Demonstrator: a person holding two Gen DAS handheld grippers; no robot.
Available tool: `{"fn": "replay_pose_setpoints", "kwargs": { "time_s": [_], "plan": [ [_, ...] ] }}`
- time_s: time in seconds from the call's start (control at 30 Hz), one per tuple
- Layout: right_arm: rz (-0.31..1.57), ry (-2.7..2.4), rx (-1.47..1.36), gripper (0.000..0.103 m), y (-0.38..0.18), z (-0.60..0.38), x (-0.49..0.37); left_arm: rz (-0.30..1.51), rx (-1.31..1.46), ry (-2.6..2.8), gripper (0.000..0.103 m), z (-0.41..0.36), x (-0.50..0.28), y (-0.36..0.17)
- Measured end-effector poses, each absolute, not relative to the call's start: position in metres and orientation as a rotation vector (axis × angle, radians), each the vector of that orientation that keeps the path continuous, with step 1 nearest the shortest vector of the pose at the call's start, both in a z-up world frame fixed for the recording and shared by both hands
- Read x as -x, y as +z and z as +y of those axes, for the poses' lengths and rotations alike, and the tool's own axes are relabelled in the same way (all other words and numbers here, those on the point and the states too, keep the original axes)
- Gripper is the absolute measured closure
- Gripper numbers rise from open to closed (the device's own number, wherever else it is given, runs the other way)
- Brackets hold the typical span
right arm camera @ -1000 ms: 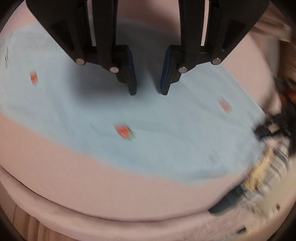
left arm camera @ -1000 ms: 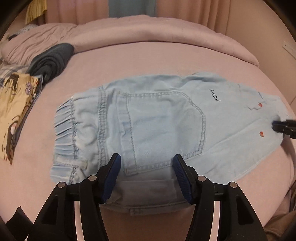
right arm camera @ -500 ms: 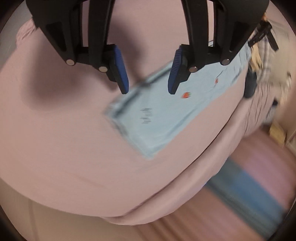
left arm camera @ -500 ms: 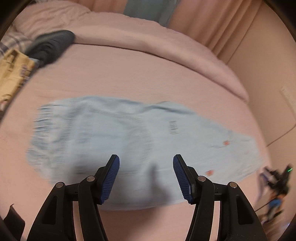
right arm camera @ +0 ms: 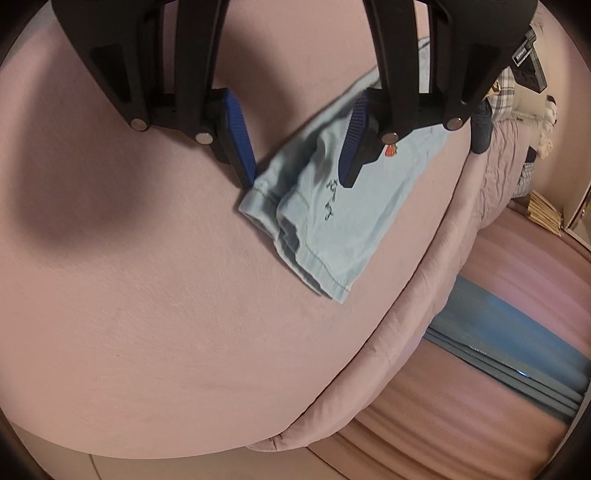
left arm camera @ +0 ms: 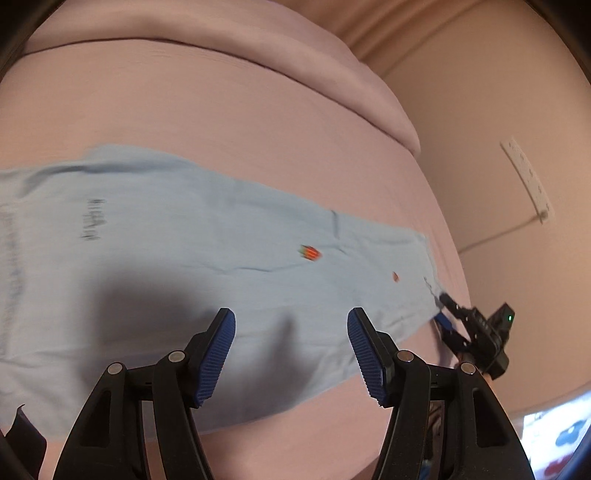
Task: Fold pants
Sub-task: 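Grasp the jeans leg hems with the right gripper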
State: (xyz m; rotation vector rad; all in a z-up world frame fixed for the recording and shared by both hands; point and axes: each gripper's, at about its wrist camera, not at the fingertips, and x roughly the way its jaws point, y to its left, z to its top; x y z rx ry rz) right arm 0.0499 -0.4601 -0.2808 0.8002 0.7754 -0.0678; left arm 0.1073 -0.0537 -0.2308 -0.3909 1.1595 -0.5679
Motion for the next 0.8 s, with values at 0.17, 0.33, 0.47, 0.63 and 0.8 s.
{"fn": "replay_pose_setpoints", "kwargs": {
  "time_s": [0.17,0.33,0.47,0.63,0.8],
  "plan": [
    [0.743,-0.071,-0.838,0.062,-0.284,-0.463,-0.053,1.186,0.353,-0.617,0.041,-0.092,-0.112,-0.236],
    [0.719,-0.094,-0.846,0.089,-0.288,-0.464,-0.046,1.240,0.332,-0.626,0.041,-0.112,-0.117,-0.251],
    [0.696,-0.091,-0.755,0.091,-0.272,-0.450,-0.048,1.236,0.319,-0.619,0.041,-0.111,-0.115,-0.254],
    [0.612,0.031,-0.444,0.091,-0.218,-0.389,-0.057,1.227,0.472,-0.649,0.041,-0.093,-0.116,-0.247],
    [0.618,0.204,-0.135,0.091,-0.199,-0.295,-0.067,1.145,0.650,-0.719,0.037,-0.063,-0.109,-0.227]
  ]
}}
